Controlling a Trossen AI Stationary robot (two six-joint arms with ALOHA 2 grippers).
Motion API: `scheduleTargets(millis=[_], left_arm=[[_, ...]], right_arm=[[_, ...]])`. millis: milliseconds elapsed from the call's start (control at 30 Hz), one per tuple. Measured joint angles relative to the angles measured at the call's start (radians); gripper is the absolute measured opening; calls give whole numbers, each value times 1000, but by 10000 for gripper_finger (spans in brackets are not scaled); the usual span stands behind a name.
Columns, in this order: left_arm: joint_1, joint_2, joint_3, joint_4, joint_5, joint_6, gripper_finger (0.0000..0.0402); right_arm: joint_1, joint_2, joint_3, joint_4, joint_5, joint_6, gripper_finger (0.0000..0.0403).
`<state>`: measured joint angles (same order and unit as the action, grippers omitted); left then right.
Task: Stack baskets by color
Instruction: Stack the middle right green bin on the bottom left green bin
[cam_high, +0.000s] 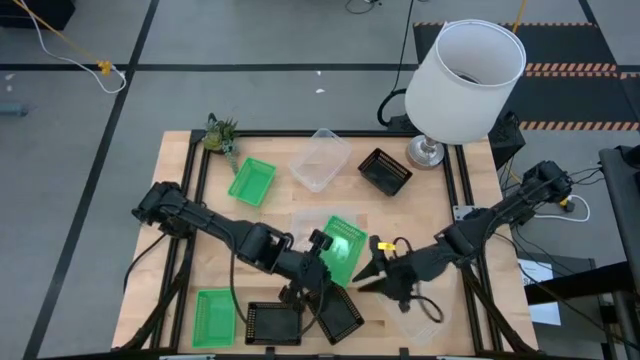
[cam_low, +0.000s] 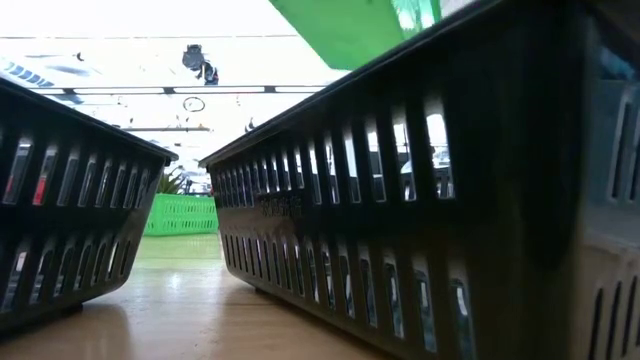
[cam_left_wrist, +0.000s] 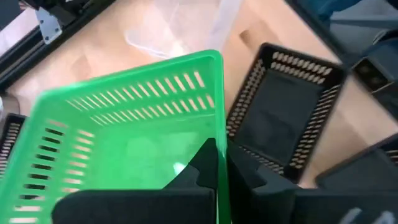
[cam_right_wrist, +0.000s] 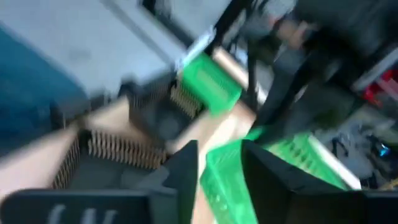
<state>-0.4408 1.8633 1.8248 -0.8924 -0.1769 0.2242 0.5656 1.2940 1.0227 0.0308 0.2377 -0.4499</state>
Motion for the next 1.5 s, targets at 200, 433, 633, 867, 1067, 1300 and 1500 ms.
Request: scheduleTargets(millis=[200, 433, 633, 867, 1067, 1300, 1500], left_arm=[[-133, 0, 0, -56, -108, -149, 6], [-354, 0, 0, -116, -291, -412, 7], [-529, 0, 0, -182, -460, -695, 8], [-670, 0, 0, -277, -596, -986, 5], [-744, 0, 0, -356, -647, -1164, 8], [-810, 13, 0, -404, -651, -1306, 11], [-841, 21, -4, -412, -635, -1354, 9]], right_arm=[[81, -65, 1, 66, 141, 36, 191], [153, -158, 1, 4, 284, 147, 197], [184, -203, 1, -17, 443, 213, 186], [189, -205, 1, -17, 473, 202, 180], [189, -206, 1, -13, 473, 154, 180], [189, -206, 1, -12, 473, 144, 180], [189, -206, 1, -4, 473, 143, 180]])
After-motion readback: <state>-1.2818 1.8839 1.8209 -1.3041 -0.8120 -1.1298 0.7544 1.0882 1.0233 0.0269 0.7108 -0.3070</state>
